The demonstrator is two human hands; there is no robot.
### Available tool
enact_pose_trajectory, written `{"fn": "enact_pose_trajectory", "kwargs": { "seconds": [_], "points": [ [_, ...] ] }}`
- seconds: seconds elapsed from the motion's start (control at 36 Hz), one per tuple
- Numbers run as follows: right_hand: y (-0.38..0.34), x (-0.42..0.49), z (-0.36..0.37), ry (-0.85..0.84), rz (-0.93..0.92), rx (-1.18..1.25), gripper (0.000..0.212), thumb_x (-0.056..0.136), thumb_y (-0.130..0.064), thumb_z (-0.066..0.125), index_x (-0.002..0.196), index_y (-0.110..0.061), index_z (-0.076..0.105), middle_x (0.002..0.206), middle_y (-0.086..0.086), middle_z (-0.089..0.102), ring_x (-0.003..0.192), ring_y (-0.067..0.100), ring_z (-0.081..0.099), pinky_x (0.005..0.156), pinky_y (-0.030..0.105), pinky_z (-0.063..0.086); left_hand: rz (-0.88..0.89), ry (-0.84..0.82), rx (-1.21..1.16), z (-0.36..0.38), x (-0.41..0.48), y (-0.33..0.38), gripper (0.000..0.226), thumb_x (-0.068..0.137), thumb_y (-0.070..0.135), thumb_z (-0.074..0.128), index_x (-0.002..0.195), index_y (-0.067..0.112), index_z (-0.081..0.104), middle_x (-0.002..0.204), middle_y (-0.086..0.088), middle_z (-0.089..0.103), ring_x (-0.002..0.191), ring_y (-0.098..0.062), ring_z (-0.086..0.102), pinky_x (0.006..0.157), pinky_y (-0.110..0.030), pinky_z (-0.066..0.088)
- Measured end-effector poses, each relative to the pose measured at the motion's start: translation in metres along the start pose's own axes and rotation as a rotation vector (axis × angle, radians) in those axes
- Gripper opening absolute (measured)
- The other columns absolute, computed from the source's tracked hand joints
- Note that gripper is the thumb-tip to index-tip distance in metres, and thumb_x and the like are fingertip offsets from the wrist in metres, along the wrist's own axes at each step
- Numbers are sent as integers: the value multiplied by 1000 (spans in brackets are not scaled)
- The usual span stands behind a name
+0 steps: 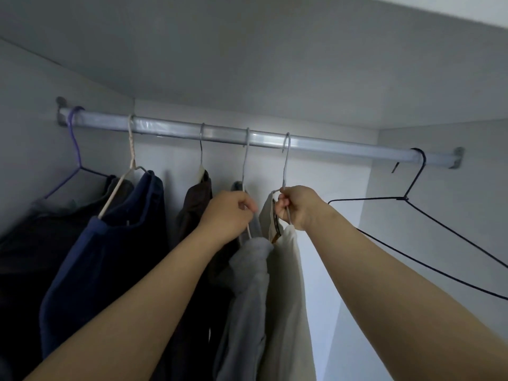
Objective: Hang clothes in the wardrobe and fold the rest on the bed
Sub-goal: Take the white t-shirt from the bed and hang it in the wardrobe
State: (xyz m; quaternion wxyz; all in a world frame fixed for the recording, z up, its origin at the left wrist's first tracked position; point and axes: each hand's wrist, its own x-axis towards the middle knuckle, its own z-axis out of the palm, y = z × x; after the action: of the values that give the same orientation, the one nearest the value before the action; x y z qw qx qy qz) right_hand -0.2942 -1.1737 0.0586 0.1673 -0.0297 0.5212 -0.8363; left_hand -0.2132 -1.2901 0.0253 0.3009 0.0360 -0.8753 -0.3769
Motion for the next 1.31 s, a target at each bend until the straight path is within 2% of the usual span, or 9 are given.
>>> {"fn": "enact_pose_trajectory", "kwargs": {
  "seconds": [0.11, 0.19, 0.25, 0.33, 0.42, 0.47, 0.56, 0.97, 1.31],
  "points": [
    [4, -4, 2, 6, -36, -143, 27, 100, -6, 33, 76, -8, 45, 65, 4, 41, 45, 11, 36, 39, 19, 42, -42, 13, -34, 4, -9, 0, 24, 87, 3, 53, 77, 23, 63, 69, 8, 52, 64, -2, 48, 55, -8, 36],
    [3, -15, -3, 64, -104, -283, 25, 96, -3, 37, 73, -7, 48, 66, 6, 42, 53, 16, 37, 51, 25, 34, -58, 26, -56, 5, -18, 3, 26, 88, 4, 52, 75, 25, 62, 66, 8, 50, 61, -3, 47, 53, -7, 37],
    [3, -23, -10, 107, -130, -335, 18, 95, -4, 41, 94, -4, 59, 68, 5, 42, 57, 16, 39, 53, 24, 33, -67, 48, -67, 5, -23, 9, 22, 88, 5, 53, 80, 23, 64, 65, 8, 50, 61, -3, 47, 55, -9, 38],
    [5, -37, -27, 109, -160, -356, 31, 95, -9, 45, 123, 0, 54, 76, 5, 44, 68, 18, 43, 62, 27, 38, -62, 99, -128, 8, -35, 28, 18, 89, 6, 53, 90, 18, 67, 64, 10, 50, 60, -2, 48, 54, -6, 38],
    [8, -59, -49, 79, -157, -348, 18, 95, -16, 47, 110, -10, 55, 94, 5, 50, 80, 19, 49, 73, 28, 41, -25, 96, -251, 17, -52, 59, 17, 91, 10, 53, 89, 22, 64, 80, 4, 57, 67, -4, 51, 58, -8, 42],
    [9, -72, -66, 86, -158, -341, 12, 94, -18, 48, 103, -11, 53, 93, 3, 52, 75, 16, 50, 69, 27, 42, -13, 70, -312, 27, -63, 80, 17, 92, 14, 54, 86, 27, 63, 91, -1, 60, 73, -7, 52, 69, -15, 47],
    [10, -90, -97, 107, -157, -332, 10, 94, -18, 49, 101, -13, 53, 88, 0, 53, 74, 14, 50, 66, 25, 42, -25, 26, -363, 48, -80, 103, 19, 91, 16, 55, 82, 31, 62, 86, 4, 58, 77, -10, 53, 77, -25, 47],
    [74, -185, -284, 480, 20, -250, 7, 92, -18, 52, 96, -14, 57, 87, 0, 58, 78, 15, 56, 69, 27, 45, -295, -443, -444, 203, -194, 125, 19, 92, 13, 49, 92, 28, 61, 81, 9, 55, 73, -8, 55, 62, -18, 43],
    [148, -305, -374, 992, 84, 64, 8, 91, -17, 51, 85, -14, 56, 80, 2, 56, 69, 17, 52, 63, 27, 41, -176, -1030, -446, 294, -294, 144, 17, 90, 17, 54, 82, 28, 63, 67, 5, 53, 58, -13, 51, 68, -29, 44]
  ]
}}
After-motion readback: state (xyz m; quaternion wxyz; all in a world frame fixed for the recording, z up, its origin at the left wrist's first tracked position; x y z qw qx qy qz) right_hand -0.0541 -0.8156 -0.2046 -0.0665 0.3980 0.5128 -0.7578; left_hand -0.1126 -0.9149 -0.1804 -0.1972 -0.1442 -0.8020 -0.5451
